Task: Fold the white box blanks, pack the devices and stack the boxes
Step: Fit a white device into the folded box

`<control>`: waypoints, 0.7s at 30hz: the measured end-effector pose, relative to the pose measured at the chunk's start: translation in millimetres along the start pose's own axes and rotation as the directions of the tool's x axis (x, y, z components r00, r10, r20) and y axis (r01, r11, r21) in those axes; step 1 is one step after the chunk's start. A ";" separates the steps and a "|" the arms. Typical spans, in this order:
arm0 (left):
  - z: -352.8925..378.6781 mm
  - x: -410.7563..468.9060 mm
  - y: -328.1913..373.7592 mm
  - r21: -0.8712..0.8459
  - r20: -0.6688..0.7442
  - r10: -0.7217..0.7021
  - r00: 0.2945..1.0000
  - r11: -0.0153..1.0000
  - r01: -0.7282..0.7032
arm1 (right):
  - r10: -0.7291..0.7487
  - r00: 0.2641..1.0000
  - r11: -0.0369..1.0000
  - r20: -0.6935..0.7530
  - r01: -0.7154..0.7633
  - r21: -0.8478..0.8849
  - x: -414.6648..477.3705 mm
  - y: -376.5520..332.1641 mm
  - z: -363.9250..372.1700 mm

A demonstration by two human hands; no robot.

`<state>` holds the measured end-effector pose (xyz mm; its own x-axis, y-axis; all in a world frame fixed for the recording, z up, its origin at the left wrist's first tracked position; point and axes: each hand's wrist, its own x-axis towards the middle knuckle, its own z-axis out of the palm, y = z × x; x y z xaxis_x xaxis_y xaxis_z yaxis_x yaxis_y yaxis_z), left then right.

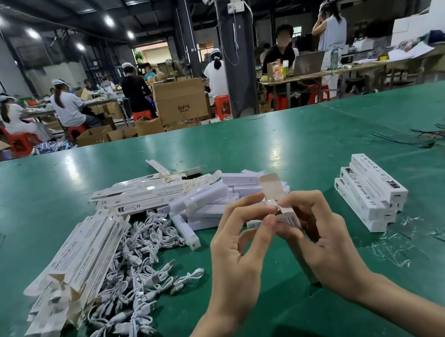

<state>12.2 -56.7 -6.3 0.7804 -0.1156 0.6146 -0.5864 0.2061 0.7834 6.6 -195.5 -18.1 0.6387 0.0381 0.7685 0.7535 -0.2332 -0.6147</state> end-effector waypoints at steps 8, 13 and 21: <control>-7.4 10.7 -2.4 -0.095 -0.048 -0.170 0.984 0.982 0.165 | 0.090 0.992 0.995 0.086 -0.087 -0.044 2.2 2.3 7.2; -12.4 12.9 -4.0 -0.300 -0.018 -0.318 0.948 0.906 0.298 | 0.087 0.987 0.996 0.137 -0.081 -0.049 1.0 3.2 4.0; -9.6 14.7 3.2 -0.538 0.200 -0.452 0.869 0.691 0.483 | 0.070 0.974 0.997 0.216 -0.077 0.022 -2.3 -1.7 1.0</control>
<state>23.8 -48.4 4.3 0.9001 -0.3880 0.1983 0.0888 0.6089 0.7883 3.9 -194.2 -19.0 0.7085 0.2304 0.6671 0.7056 -0.2139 -0.6755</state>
